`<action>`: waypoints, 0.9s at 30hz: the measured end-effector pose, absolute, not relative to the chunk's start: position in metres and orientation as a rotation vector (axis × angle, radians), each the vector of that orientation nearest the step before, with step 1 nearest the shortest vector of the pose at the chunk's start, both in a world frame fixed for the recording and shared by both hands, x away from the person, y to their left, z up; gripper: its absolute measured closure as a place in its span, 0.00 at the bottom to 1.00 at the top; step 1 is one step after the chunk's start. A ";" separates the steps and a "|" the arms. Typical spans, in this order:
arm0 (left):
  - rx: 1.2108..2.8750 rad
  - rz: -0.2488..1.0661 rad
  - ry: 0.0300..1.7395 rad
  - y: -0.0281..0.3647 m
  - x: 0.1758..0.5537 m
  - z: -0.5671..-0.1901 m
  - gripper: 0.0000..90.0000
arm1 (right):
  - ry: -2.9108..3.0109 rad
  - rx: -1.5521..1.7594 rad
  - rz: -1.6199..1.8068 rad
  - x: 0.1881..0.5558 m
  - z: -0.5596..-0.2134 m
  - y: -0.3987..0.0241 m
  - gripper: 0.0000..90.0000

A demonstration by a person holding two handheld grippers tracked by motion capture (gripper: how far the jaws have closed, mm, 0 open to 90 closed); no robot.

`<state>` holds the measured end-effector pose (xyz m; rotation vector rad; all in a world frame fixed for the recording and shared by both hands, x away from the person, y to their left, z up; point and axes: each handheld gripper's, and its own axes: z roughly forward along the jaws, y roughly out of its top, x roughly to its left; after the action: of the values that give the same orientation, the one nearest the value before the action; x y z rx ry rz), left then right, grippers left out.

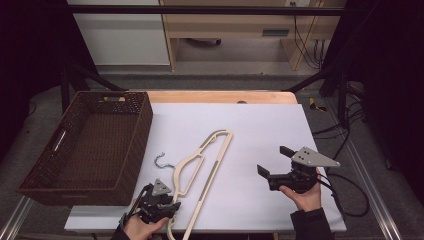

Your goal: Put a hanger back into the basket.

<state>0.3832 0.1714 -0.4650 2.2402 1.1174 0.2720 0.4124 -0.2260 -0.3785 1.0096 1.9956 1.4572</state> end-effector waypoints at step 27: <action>2.166 0.303 1.126 0.184 0.389 -0.452 0.88 | 2.042 0.993 1.442 0.416 -0.383 -0.221 0.04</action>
<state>0.3888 0.1842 -0.4518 2.1661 1.1256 0.3030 0.4158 -0.2205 -0.3830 0.9933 2.0422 1.4423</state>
